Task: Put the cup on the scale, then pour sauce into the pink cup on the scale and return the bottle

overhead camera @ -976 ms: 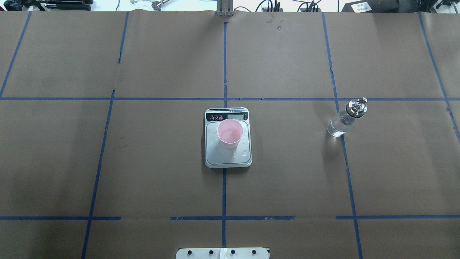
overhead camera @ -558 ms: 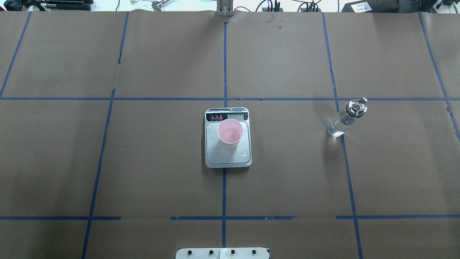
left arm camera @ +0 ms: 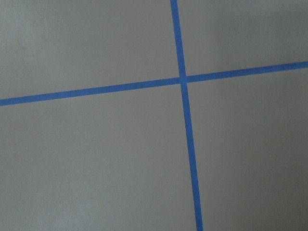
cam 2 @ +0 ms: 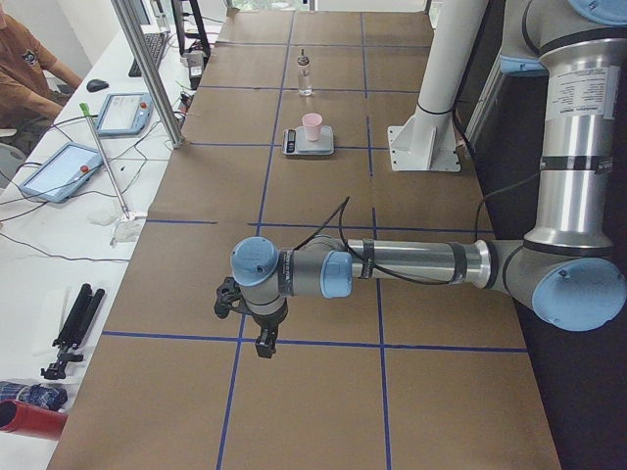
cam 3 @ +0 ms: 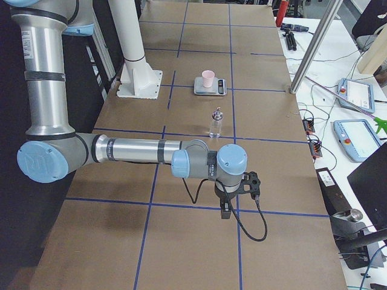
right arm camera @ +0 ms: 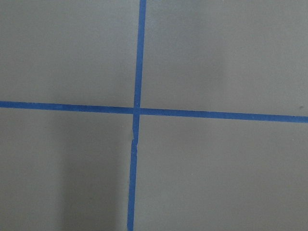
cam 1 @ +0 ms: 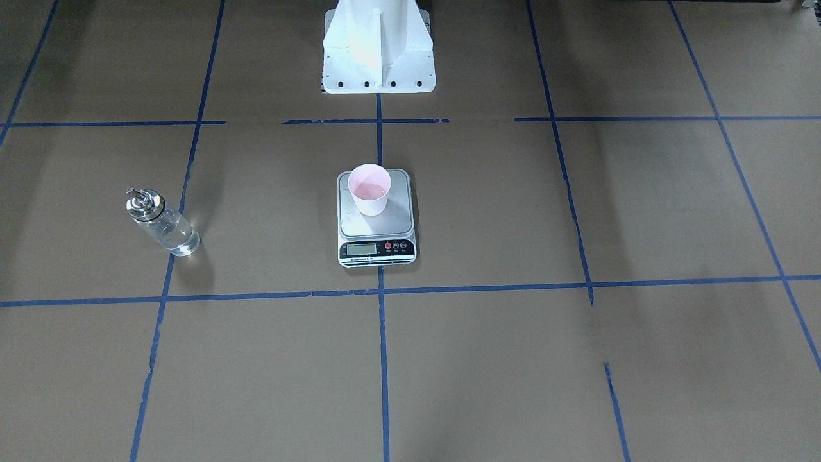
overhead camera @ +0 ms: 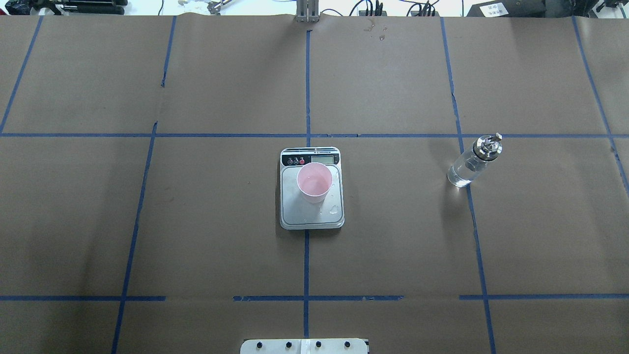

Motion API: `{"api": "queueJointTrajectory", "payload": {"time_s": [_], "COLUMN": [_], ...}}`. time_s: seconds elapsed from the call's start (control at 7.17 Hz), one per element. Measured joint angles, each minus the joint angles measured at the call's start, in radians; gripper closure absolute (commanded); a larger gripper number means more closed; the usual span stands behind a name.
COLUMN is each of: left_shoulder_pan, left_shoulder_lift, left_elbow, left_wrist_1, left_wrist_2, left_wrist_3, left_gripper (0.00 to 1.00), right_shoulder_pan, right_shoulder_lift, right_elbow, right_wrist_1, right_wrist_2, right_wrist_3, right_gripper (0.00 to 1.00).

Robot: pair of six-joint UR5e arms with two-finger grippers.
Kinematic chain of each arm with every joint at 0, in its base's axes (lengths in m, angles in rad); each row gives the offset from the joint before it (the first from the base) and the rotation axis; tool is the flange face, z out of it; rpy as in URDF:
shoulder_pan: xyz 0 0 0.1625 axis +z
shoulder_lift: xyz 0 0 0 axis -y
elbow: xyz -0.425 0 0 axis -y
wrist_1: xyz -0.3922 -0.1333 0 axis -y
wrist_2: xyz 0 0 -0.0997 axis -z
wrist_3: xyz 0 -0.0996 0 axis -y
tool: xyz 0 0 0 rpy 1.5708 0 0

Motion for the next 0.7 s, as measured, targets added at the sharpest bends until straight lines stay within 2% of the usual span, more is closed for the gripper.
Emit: {"api": "queueJointTrajectory", "payload": {"time_s": [0.7], "left_shoulder_pan": [-0.027], "left_shoulder_lift": [-0.001], "left_elbow": [-0.015], "left_wrist_1": [-0.051], "left_wrist_2": [-0.002], "left_wrist_3": [-0.03], "left_gripper": [0.0], "right_shoulder_pan": [0.001], "right_shoulder_lift": [0.001], "right_elbow": [0.009], "right_wrist_1": [0.001], "right_wrist_2": [0.003], "right_wrist_3": [0.003], "right_gripper": [0.0]}}
